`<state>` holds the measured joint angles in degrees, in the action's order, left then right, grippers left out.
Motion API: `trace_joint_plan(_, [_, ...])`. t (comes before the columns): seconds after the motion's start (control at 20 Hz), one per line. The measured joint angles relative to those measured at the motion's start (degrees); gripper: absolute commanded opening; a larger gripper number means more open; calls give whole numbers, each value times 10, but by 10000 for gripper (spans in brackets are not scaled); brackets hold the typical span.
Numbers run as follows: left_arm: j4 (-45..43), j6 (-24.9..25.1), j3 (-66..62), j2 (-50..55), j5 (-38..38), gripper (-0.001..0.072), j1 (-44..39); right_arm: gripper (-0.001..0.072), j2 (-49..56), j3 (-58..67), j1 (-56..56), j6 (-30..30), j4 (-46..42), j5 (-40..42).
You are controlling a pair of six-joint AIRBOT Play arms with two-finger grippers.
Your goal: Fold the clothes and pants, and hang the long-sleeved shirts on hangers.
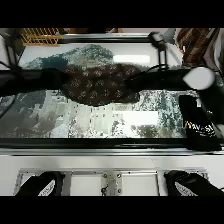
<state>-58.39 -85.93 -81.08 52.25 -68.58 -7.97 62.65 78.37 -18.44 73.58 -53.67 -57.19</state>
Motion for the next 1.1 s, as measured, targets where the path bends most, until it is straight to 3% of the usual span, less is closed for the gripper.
trace_joint_plan(0.25, [-30, -39, -35, -88, 16, 12, -62, 3, -144, 3, -2, 97, -48, -42])
trace_joint_plan(0.55, [-125, -95, 69, -78, 7, 13, -100, 6, -174, -73, -27, 214, -115, -127])
trace_joint_plan(0.6, [-134, -101, 96, -62, 2, 12, -103, 41, -173, -97, -41, 229, -120, -132])
trace_joint_plan(0.65, [-139, -103, 122, -43, 2, 12, -104, 254, -170, -122, -56, 242, -122, -136])
trace_joint_plan(0.7, [-143, -107, 145, -23, 2, 14, -105, 553, -166, -142, -69, 250, -124, -138])
trace_joint_plan(0.75, [-147, -107, 169, 0, 5, 188, -106, 691, -158, -159, -80, 256, -125, -141])
trace_joint_plan(0.8, [-148, -107, 189, 22, 14, 535, -106, 690, -151, -170, -86, 261, -128, -142])
trace_joint_plan(0.85, [-151, -109, 207, 47, 20, 688, -106, 690, -144, -179, -89, 266, -129, -138])
trace_joint_plan(1.1, [-153, -107, 215, 132, 24, 690, -84, 690, -127, -196, -50, 266, -159, -113])
